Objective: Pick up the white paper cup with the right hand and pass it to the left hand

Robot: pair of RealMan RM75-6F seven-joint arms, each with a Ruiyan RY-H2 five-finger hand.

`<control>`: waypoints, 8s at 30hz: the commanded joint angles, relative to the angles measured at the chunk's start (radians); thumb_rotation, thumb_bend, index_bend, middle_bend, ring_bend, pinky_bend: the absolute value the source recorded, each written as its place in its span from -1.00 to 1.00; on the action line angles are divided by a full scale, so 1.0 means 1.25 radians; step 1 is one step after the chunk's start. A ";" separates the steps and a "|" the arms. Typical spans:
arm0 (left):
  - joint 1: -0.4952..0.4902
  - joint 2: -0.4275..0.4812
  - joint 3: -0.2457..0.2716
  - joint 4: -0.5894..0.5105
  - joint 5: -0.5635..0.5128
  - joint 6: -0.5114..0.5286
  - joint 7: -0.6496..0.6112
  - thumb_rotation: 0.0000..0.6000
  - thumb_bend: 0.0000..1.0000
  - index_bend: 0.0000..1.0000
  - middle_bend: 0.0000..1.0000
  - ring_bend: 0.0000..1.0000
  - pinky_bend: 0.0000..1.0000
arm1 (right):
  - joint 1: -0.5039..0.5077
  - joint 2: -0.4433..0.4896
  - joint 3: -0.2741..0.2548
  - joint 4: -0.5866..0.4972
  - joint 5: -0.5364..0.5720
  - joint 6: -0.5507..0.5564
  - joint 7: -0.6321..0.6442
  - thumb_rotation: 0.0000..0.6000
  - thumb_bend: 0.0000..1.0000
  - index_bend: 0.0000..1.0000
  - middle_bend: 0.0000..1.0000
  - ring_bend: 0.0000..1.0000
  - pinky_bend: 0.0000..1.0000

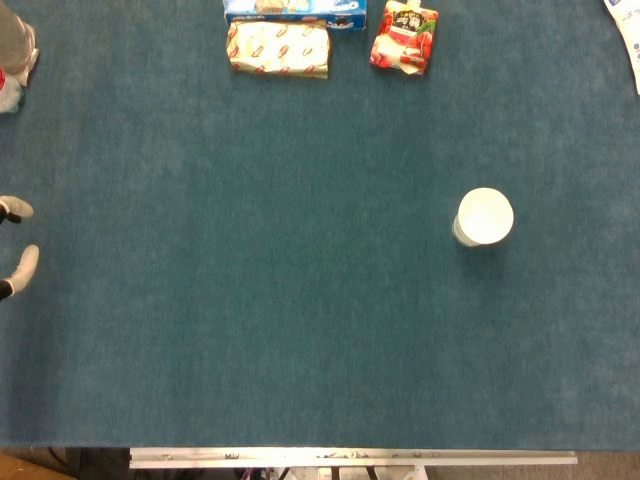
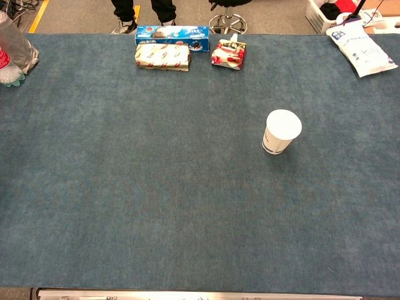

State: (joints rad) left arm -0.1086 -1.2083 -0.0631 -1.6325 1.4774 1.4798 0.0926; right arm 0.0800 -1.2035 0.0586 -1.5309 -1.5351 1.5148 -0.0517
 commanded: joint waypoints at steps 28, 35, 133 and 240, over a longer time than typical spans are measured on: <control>0.019 0.002 0.020 0.000 -0.002 0.005 -0.006 1.00 -0.41 -0.19 -0.10 -0.37 0.03 | 0.147 0.093 -0.007 -0.123 -0.063 -0.211 -0.106 1.00 -1.00 -0.76 -0.48 -0.50 -0.20; 0.021 0.001 0.024 -0.006 -0.003 0.001 0.002 1.00 -0.41 -0.19 -0.10 -0.37 0.03 | 0.231 0.126 0.007 -0.174 -0.049 -0.334 -0.188 1.00 -1.00 -0.76 -0.52 -0.57 -0.29; -0.105 -0.044 -0.009 -0.170 -0.155 -0.236 0.121 1.00 -0.59 -0.30 -0.40 -0.62 -0.20 | 0.561 -0.028 0.015 -0.213 0.183 -0.524 -0.476 1.00 -1.00 -0.05 -0.68 -0.73 -0.44; -0.422 -0.420 -0.139 -0.065 -0.485 -0.436 -0.125 1.00 -0.74 -0.33 -0.86 -0.89 -0.48 | 0.639 -0.191 0.044 -0.153 0.048 -0.466 -0.364 1.00 -1.00 -0.03 -0.66 -0.73 -0.44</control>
State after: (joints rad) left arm -0.6367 -1.7331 -0.2375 -1.7134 0.8717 0.9341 -0.0641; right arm 0.8789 -1.4429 0.1134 -1.7222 -1.4751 0.9331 -0.5073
